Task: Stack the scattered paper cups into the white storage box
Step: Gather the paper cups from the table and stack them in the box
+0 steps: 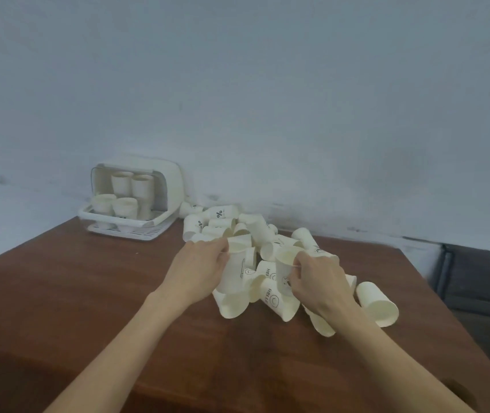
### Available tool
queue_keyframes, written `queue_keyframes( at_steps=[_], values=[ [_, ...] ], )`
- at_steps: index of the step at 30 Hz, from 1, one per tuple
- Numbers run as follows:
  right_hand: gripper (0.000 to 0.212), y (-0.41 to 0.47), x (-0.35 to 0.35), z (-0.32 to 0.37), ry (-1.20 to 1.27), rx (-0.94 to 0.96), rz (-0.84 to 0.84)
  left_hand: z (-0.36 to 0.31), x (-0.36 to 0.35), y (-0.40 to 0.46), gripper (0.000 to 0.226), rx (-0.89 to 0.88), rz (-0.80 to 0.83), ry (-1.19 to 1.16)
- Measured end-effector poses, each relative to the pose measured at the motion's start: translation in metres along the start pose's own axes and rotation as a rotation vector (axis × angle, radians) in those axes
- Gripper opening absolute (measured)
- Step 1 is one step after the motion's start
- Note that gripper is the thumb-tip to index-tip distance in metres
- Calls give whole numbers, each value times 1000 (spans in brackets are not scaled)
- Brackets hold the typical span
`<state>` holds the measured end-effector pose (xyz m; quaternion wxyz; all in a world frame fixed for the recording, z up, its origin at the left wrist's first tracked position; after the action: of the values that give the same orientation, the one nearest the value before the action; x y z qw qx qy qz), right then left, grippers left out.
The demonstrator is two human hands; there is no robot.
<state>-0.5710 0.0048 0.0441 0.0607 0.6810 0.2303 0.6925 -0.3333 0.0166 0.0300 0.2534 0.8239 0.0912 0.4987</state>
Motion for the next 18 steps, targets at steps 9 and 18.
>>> queue_keyframes(
  at_steps=[9, 18],
  values=[
    [17, 30, -25, 44, 20, 15, 11, 45, 17, 5, 14, 7, -37, 28],
    [18, 54, -40, 89, 52, 44, -20, 90, 23, 7, 13, 40, -57, 2]
  ],
)
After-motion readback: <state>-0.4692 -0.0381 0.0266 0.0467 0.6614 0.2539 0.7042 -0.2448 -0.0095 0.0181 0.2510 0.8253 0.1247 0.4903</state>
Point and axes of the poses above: each hand's wrist, its own y-axis towards the middle knuckle, its own x-axis out of the back of the hand, z = x × y, the point moved 1 cm from there along y, towards the middle knuckle, and after that the axes turned 8 degrees about -y, right-handed, at the moved point
